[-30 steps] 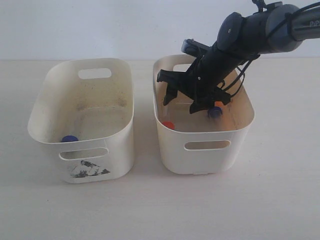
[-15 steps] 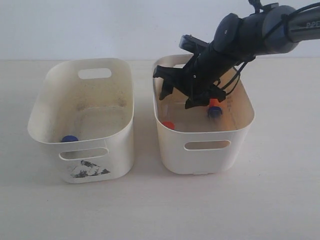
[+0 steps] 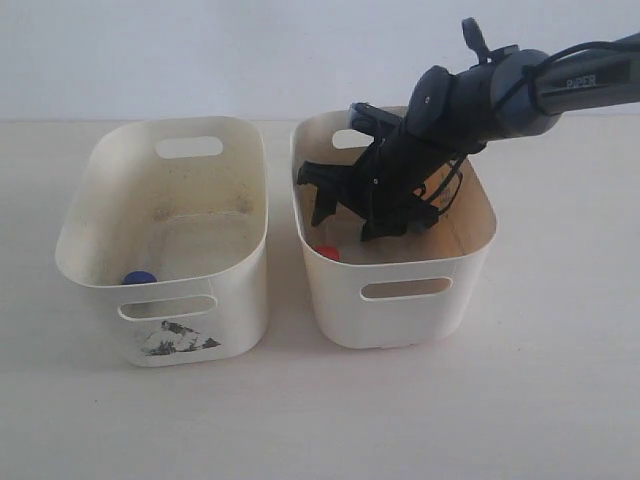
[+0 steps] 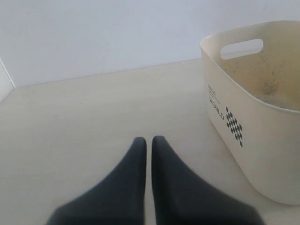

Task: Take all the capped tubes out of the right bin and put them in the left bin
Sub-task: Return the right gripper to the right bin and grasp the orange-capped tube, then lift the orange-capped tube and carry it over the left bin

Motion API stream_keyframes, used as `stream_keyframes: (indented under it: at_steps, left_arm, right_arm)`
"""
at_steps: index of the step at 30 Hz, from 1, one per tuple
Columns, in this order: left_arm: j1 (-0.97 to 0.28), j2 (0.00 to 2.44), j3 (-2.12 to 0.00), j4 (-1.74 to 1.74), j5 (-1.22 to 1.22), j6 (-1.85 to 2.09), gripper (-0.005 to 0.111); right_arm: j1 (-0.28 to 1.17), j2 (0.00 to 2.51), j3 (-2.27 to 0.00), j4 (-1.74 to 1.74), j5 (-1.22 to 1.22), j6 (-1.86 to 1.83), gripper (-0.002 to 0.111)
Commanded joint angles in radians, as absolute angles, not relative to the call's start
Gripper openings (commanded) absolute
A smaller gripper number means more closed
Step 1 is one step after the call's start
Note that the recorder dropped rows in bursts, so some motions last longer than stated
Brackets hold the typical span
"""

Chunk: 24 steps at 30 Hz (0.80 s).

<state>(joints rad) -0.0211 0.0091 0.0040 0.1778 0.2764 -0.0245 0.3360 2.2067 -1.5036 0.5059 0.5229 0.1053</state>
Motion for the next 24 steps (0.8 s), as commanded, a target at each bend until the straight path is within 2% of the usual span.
stream_keyframes:
  at_steps: [1,4,6,9,17,24]
  left_arm:
    - [-0.020,0.007,0.000,0.177,0.261,-0.036,0.004]
    - [-0.020,0.007,0.000,0.177,0.261,-0.036,0.004]
    - [-0.020,0.007,0.000,0.177,0.261,-0.036,0.004]
    - [-0.020,0.007,0.000,0.177,0.261,-0.036,0.004]
    - [-0.020,0.007,0.000,0.177,0.261,-0.036,0.004]
    - [-0.020,0.007,0.000,0.177,0.261,-0.036,0.004]
  right_arm:
    - [0.339,2.260,-1.494,0.491,0.562,0.095,0.066]
    - [0.341,2.270,-1.494,0.485,0.571,0.095,0.065]
    - [0.341,2.275,-1.494,0.485,0.578,0.095,0.059]
    - [0.341,2.279,-1.494,0.482,0.583,0.095,0.040]
    - [0.341,2.279,-1.494,0.435,0.595,0.086,0.000]
    - [0.328,2.220,-1.499,0.405,0.595,0.088,0.000]
